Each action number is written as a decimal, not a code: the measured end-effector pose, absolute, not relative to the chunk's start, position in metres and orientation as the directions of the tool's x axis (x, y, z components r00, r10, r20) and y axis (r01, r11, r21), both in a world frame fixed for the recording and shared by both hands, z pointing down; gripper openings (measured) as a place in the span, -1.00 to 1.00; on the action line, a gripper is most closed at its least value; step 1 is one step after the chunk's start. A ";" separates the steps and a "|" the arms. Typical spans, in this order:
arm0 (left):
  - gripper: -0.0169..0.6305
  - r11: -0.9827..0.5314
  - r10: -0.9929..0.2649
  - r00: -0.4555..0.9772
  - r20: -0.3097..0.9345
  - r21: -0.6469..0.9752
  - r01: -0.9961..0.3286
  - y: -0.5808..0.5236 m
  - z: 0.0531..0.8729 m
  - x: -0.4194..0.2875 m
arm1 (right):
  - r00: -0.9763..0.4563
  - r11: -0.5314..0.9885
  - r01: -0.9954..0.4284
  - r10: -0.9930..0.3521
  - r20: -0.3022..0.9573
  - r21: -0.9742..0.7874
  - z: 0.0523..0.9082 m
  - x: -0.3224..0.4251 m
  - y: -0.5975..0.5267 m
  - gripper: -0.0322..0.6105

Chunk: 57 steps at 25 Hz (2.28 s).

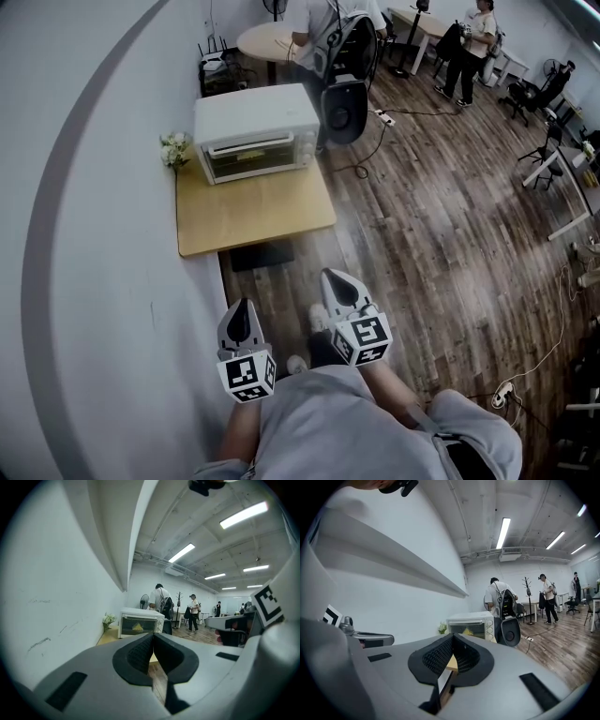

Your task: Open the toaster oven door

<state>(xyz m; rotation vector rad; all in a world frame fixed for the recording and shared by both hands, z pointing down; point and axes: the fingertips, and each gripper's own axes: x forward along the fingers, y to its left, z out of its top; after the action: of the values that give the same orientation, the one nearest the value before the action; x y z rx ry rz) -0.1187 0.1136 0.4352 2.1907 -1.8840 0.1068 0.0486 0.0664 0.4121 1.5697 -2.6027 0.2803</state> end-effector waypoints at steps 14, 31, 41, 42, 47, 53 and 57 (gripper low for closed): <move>-0.94 -0.098 -0.976 0.114 0.184 0.096 -0.991 0.011 0.423 -0.143 | -0.488 0.484 -0.873 -0.862 0.137 -0.064 0.407 0.030 -0.047 -0.90; -0.92 -0.146 -0.965 0.153 0.214 0.048 -0.988 -0.149 0.420 -0.125 | -0.560 0.586 -0.809 -0.789 0.253 0.037 0.423 0.012 -0.195 -0.85; -0.64 -0.237 -0.934 0.201 0.294 -0.092 -0.967 -0.238 0.421 -0.127 | -0.625 0.684 -0.724 -0.703 0.340 0.083 0.428 -0.012 -0.274 -0.63; -0.64 -0.251 -0.929 0.208 0.308 -0.109 -0.962 -0.246 0.422 -0.127 | -0.634 0.698 -0.710 -0.690 0.350 0.088 0.428 -0.016 -0.280 -0.63; -0.64 -0.350 -0.892 0.247 0.378 -0.233 -0.907 -0.285 0.427 -0.118 | -0.659 0.765 -0.627 -0.622 0.422 0.147 0.433 -0.027 -0.307 -0.57; -0.64 -0.465 -0.832 0.261 0.490 -0.359 -0.809 -0.318 0.445 -0.110 | -0.668 0.849 -0.496 -0.507 0.546 0.182 0.453 -0.044 -0.326 -0.52; -0.64 -0.557 -0.766 0.266 0.584 -0.398 -0.729 -0.333 0.465 -0.101 | -0.651 0.888 -0.409 -0.447 0.613 0.213 0.465 -0.052 -0.337 -0.51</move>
<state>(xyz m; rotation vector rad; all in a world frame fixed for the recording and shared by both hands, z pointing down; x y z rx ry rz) -0.1007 -0.3327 0.4645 2.5385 -1.5001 1.2188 -0.0519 -0.3365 0.4653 0.6117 -2.3586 -0.0717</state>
